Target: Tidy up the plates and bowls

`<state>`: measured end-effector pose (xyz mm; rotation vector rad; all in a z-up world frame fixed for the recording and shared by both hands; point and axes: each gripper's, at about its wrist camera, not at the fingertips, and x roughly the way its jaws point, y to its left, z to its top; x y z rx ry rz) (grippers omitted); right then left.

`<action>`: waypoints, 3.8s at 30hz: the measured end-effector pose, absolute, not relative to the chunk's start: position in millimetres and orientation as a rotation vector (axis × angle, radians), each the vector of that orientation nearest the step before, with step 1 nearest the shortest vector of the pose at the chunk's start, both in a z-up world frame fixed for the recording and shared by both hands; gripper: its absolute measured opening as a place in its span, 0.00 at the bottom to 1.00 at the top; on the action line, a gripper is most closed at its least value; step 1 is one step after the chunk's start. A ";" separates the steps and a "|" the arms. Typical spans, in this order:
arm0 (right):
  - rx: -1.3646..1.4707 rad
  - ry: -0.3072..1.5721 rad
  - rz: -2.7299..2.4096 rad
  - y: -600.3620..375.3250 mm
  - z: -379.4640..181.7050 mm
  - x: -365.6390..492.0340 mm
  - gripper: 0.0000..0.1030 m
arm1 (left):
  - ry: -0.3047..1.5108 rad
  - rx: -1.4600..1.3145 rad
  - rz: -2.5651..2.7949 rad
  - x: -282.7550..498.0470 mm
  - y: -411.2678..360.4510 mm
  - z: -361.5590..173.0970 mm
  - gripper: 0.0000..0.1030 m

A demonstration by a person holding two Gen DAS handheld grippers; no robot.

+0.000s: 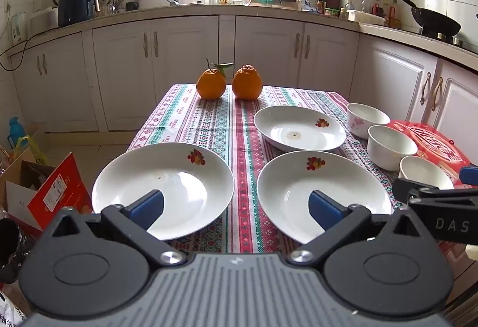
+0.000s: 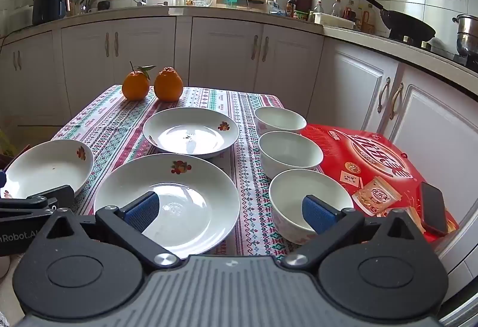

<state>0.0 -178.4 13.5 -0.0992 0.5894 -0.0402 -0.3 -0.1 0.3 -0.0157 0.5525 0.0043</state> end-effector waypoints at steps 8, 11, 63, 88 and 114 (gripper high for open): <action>-0.096 0.584 -0.040 -178.6 13.5 0.0 1.00 | 0.558 -0.016 0.007 -1.9 -1.5 0.9 0.99; -0.100 0.590 -0.042 -176.7 15.5 0.4 1.00 | 0.558 -0.018 0.007 -1.9 -1.8 0.3 0.99; -0.101 0.588 -0.054 -178.7 14.5 -0.5 1.00 | 0.567 -0.026 0.002 0.9 -2.6 -1.3 0.99; -0.101 0.589 -0.054 -178.9 14.5 -0.7 1.00 | 0.567 -0.025 0.003 0.9 -2.6 -1.1 0.99; -0.151 0.467 0.271 -185.0 54.0 51.0 1.00 | 0.557 0.116 -0.003 -0.9 66.9 -12.9 0.99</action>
